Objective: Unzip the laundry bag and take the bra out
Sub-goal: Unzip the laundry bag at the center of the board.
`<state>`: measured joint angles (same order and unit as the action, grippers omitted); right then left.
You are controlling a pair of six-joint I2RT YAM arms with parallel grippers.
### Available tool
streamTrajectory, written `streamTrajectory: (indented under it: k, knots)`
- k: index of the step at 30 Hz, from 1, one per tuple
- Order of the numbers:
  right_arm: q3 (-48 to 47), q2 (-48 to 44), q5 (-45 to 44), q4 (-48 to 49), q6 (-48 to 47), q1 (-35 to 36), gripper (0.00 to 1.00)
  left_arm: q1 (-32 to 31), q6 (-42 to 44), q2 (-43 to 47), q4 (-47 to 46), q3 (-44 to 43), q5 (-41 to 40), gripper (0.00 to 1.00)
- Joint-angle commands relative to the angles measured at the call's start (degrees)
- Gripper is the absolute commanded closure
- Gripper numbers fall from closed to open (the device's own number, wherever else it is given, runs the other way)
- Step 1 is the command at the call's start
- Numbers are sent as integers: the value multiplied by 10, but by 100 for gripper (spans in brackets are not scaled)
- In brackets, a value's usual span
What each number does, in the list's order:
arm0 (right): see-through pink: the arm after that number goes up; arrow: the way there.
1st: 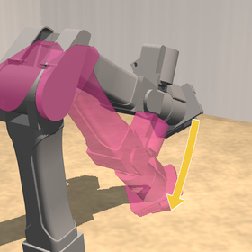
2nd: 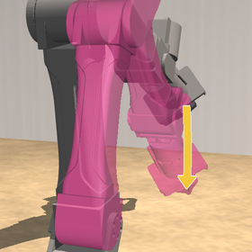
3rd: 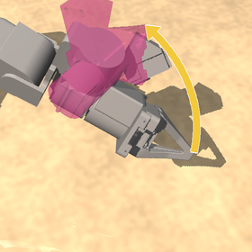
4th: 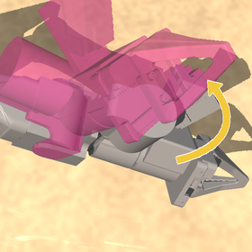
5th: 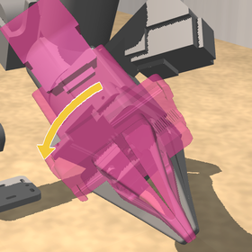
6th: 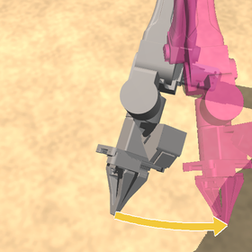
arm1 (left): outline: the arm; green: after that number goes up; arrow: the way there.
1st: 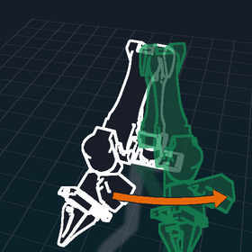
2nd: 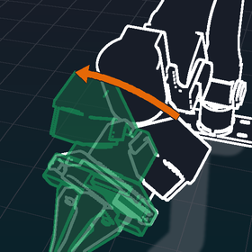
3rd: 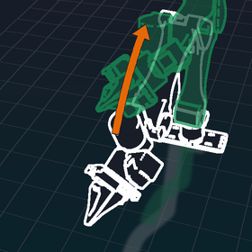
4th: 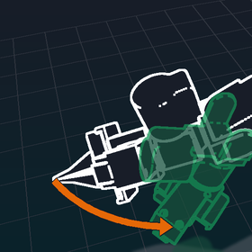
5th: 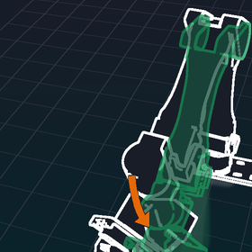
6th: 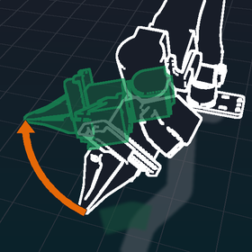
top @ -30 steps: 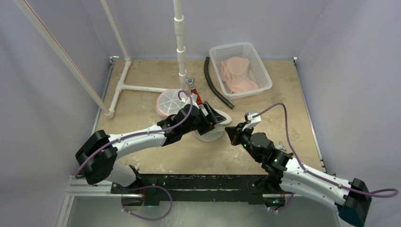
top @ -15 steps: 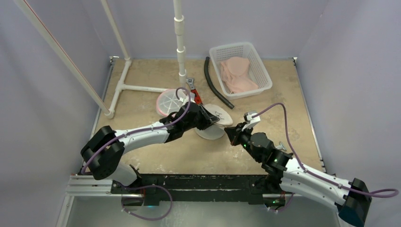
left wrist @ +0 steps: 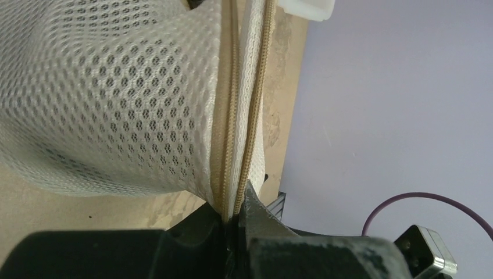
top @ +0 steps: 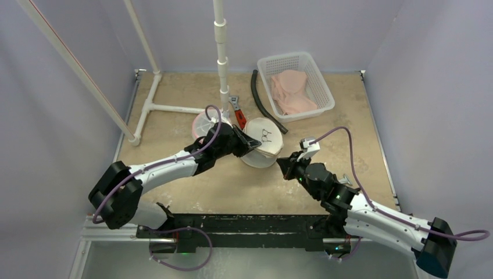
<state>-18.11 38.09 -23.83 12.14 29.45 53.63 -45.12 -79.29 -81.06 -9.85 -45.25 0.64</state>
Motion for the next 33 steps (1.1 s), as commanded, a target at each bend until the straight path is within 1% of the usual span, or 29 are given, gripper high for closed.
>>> streamTrajectory:
  k: [1, 4, 8, 13, 25, 30, 33]
  knots:
    - [-28, 4, -46, -28, 19, 1, 100, 23, 28, 37, -28, 13, 17, 100]
    - [-29, 6, -51, -37, 30, 1, 100, 28, 40, 41, -29, 14, 33, 100]
    - [-39, 20, -88, -55, 40, 1, 100, 34, 52, 41, -39, 18, 63, 100]
    - [-46, 33, -106, -78, 63, 2, 100, 46, 72, 47, -38, 23, 92, 100]
    - [-51, 57, -138, -97, 88, 1, 100, 65, 100, 68, -28, 35, 117, 100]
    - [-59, 69, -161, -112, 104, 1, 100, 70, 116, 62, -40, 30, 153, 100]
    - [-60, 65, -163, -110, 101, 1, 100, 75, 140, 56, -40, 22, 190, 100]
